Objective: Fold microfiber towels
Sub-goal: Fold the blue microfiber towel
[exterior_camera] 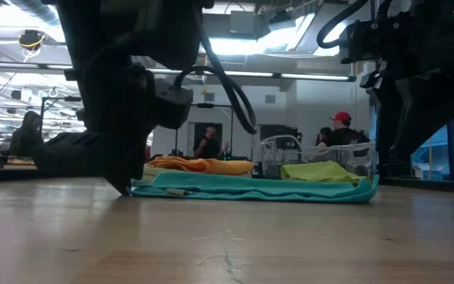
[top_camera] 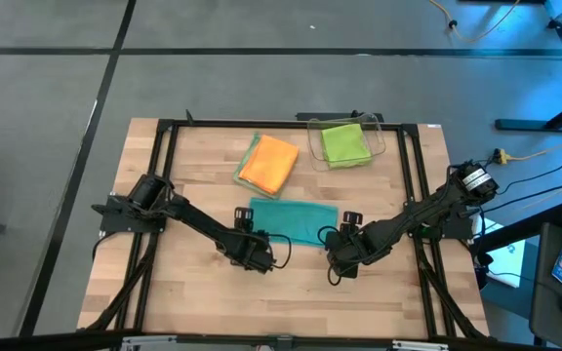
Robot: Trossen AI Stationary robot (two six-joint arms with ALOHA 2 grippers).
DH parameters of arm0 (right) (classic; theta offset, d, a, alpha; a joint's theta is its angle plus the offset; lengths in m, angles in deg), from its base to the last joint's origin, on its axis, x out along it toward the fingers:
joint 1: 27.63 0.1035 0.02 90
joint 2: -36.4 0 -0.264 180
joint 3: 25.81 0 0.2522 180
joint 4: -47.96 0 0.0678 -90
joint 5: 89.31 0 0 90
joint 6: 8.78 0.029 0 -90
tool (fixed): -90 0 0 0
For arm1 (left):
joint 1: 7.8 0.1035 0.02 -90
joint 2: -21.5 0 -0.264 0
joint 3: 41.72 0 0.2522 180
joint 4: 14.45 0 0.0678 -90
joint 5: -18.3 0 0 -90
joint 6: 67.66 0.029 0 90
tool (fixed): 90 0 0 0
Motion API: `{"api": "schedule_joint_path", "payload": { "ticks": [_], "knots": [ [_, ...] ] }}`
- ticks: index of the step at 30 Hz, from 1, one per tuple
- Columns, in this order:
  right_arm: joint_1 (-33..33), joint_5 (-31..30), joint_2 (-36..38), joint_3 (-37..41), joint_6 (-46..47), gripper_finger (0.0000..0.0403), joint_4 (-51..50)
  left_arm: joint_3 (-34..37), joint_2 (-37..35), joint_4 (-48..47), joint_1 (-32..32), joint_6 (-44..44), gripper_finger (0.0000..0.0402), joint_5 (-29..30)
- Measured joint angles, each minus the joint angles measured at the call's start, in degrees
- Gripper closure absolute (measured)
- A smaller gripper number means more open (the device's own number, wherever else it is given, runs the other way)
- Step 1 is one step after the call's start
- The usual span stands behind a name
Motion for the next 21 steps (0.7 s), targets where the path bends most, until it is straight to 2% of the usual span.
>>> {"api": "schedule_joint_path", "payload": {
  "ticks": [9, 21],
  "knots": [
    [-0.02, -0.02, 0.0, 0.0, 0.03, 0.0194, 0.53, -0.13, 0.18, -0.64, -0.04, 2.01, 0.0284, 0.72],
    [-0.02, -0.01, 0.0, 0.02, 0.04, 0.0194, 1.03, -0.1, 0.24, -0.76, -0.04, 1.83, 0.0349, 1.02]
  ]
}}
